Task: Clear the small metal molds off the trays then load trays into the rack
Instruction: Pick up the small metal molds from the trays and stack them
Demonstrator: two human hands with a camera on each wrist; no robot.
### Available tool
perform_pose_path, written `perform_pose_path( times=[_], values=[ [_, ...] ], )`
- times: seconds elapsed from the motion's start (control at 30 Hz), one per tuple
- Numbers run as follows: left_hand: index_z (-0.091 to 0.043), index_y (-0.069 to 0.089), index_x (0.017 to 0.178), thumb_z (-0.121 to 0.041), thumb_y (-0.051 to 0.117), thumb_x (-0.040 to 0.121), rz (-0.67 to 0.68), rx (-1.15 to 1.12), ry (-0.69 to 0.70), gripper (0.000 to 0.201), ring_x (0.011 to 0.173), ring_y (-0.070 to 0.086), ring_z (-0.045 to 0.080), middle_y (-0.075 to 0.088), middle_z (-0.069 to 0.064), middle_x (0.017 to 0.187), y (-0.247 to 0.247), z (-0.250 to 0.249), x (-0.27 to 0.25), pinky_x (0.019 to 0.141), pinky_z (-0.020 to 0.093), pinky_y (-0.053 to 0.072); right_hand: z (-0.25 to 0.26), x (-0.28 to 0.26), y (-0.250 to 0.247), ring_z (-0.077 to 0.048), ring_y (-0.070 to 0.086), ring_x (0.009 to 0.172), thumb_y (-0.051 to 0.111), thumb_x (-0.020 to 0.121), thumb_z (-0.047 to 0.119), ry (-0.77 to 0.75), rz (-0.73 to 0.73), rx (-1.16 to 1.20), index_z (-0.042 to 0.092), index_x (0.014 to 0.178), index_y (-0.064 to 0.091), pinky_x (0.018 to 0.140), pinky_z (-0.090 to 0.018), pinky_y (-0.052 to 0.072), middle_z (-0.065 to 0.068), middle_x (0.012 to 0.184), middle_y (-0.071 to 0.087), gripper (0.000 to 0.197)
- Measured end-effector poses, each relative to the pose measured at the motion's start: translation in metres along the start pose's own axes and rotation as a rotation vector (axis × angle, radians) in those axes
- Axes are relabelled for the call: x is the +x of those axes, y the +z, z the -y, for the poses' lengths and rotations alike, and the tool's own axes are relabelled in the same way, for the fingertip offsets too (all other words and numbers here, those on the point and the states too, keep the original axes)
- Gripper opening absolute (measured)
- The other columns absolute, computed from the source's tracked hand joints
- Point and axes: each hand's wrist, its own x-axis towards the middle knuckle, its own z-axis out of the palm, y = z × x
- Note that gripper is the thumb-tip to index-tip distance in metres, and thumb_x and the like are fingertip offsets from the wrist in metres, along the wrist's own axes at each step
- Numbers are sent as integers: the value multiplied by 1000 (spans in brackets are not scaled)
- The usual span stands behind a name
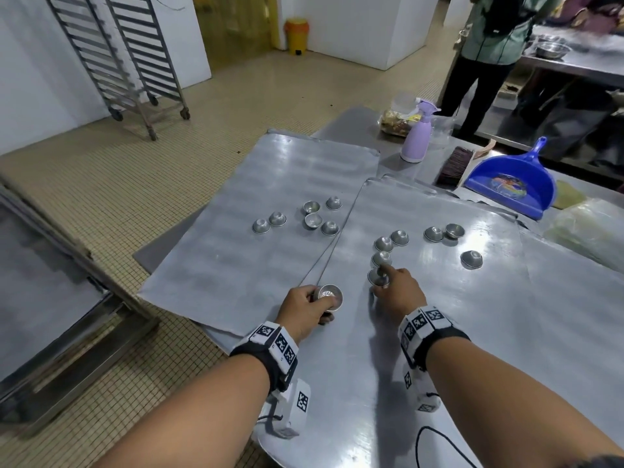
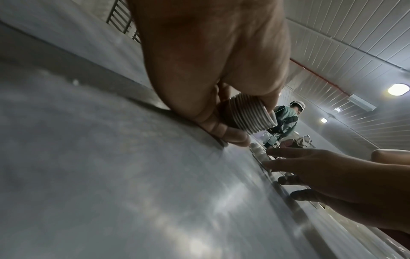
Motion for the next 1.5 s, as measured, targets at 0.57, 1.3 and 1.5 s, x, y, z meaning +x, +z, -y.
perform_pose_path(
  times=[0.57,1.3,1.5],
  values=[
    [2,71,94,-6,74,85,-8,4,13,12,63,71,28,69,14,79,2,0,0,76,45,60,-2,-34,26,-33,57,116,46,102,27,-131,-110,94,15,135,52,98,-37,44,-11,139,48,35],
    [10,68,98,-4,73,85,0,4,25,20,60,68,27,64,16,81,2,-2,-2,67,36,57,-16,-60,24,-23,61,100,64,91,27,-174,-185,251,21,117,62,89,-32,48,-2,121,51,27],
    [8,69,96,-4,74,85,0,14,40,17,62,69,27,66,17,82,2,-2,-4,67,36,58,-18,-62,22,-15,58,96,68,87,27,-191,-168,214,18,99,65,87,-30,48,4,114,52,15]
  ],
)
